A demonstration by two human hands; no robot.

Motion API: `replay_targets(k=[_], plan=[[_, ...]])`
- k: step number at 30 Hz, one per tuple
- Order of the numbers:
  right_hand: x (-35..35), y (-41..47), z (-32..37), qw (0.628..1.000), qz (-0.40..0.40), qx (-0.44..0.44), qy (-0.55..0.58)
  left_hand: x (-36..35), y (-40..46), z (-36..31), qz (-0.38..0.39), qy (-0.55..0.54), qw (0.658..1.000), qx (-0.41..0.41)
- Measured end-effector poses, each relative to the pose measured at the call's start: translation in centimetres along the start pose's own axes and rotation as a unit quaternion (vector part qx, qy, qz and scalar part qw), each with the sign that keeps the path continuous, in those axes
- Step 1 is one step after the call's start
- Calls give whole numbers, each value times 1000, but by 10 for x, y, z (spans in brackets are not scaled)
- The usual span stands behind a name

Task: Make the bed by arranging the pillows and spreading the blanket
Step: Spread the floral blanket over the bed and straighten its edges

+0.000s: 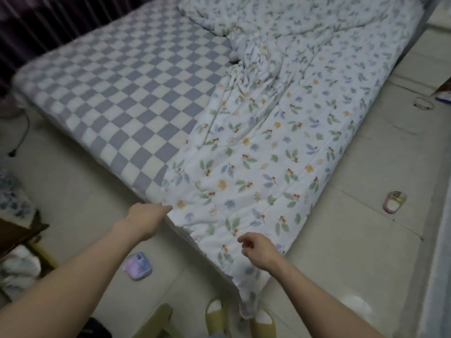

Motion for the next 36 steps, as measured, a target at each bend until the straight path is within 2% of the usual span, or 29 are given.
replay_targets(k=[4, 9, 12, 19, 27, 32, 34, 36], plan=[[18, 28, 54, 999, -15, 29, -6, 5, -7, 42, -26, -95, 995, 18], [24, 74, 124, 998, -38, 43, 6, 11, 8, 103, -45, -154, 987, 20], [25, 107, 169, 997, -56, 40, 39, 26, 19, 139, -94, -189, 977, -8], [20, 165, 234, 991, -76, 15, 107, 65, 66, 190, -133, -225, 960, -103], [84, 273, 262, 970, -170, -47, 165, 103, 152, 224, -87, -219, 954, -187], [144, 349, 278, 927, -273, -81, 245, 125, 211, 271, -28, -226, 955, -190], [158, 375, 276, 916, -281, -112, 263, 135, 238, 287, -15, -231, 955, -186], [163, 401, 267, 912, -255, -171, 271, 143, 262, 299, -16, -246, 953, -177]])
Point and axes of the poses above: each hand's wrist, its own y-axis towards the middle knuckle, its own x-axis out of the back of the hand, z = x × y, the point moved 6 cm from there along y, towards the middle knuckle, and after that the axes turned 10 degrees about z, right-handed, at the moved point
